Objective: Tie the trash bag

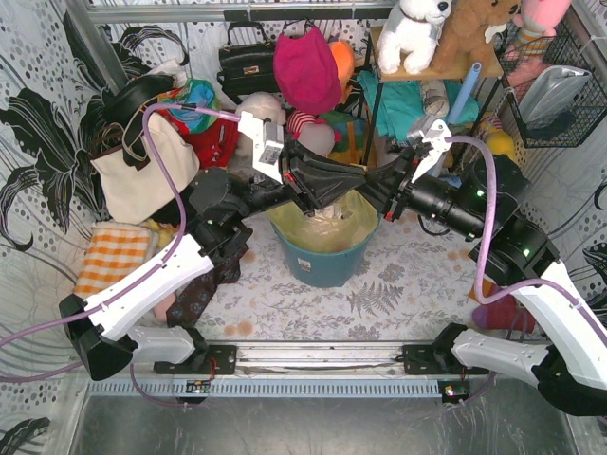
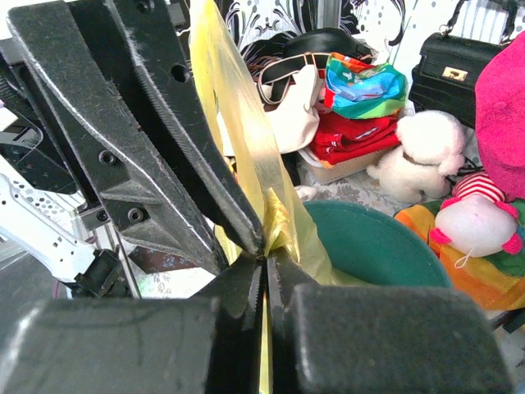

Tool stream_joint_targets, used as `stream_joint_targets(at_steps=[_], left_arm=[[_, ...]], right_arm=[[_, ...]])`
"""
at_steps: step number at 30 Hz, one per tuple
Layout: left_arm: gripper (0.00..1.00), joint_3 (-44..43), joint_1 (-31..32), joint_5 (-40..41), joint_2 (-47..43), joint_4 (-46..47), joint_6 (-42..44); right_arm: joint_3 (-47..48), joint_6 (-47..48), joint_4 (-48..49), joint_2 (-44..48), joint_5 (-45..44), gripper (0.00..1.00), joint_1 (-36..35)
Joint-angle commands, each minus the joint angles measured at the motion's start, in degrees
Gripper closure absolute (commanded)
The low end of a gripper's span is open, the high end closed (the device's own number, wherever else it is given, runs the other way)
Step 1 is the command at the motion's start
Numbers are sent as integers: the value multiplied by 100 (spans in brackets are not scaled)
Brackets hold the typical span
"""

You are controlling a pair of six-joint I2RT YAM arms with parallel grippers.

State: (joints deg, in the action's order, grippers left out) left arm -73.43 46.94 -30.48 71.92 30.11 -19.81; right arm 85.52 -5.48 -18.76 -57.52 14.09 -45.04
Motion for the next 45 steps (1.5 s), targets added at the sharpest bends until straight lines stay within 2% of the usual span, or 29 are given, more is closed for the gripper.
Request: stream_joint_targets(at_steps=[1, 2, 3, 7, 13, 18, 27, 37, 39, 45], left_arm=[[66, -120, -17, 20, 3, 131, -17], [57, -104, -24, 58, -5, 121, -34], [55, -90, -26, 95, -11, 118, -35], [53, -40, -52, 314, -35, 56, -23], [41, 192, -132, 701, -178, 262, -112], [40, 260, -277, 585, -237, 399, -310], [58, 126, -467, -175, 2, 803, -817], [58, 8, -475, -648, 171, 990, -1027], [65, 21, -475, -656, 167, 1033, -1033], [97, 65, -499, -621, 136, 1227, -1132]], right_arm=[[18, 90, 303, 110, 230, 100, -40], [18, 84, 303, 117, 233, 100, -40], [18, 91, 303, 120, 239, 100, -40], [30, 73, 328, 138, 288, 100, -40], [29, 64, 356, 187, 332, 100, -40], [18, 73, 356, 200, 332, 100, -40], [35, 99, 401, 140, 526, 100, -40], [53, 91, 410, 111, 559, 100, -40], [52, 91, 409, 106, 560, 100, -40], [44, 115, 372, 124, 498, 100, -40]])
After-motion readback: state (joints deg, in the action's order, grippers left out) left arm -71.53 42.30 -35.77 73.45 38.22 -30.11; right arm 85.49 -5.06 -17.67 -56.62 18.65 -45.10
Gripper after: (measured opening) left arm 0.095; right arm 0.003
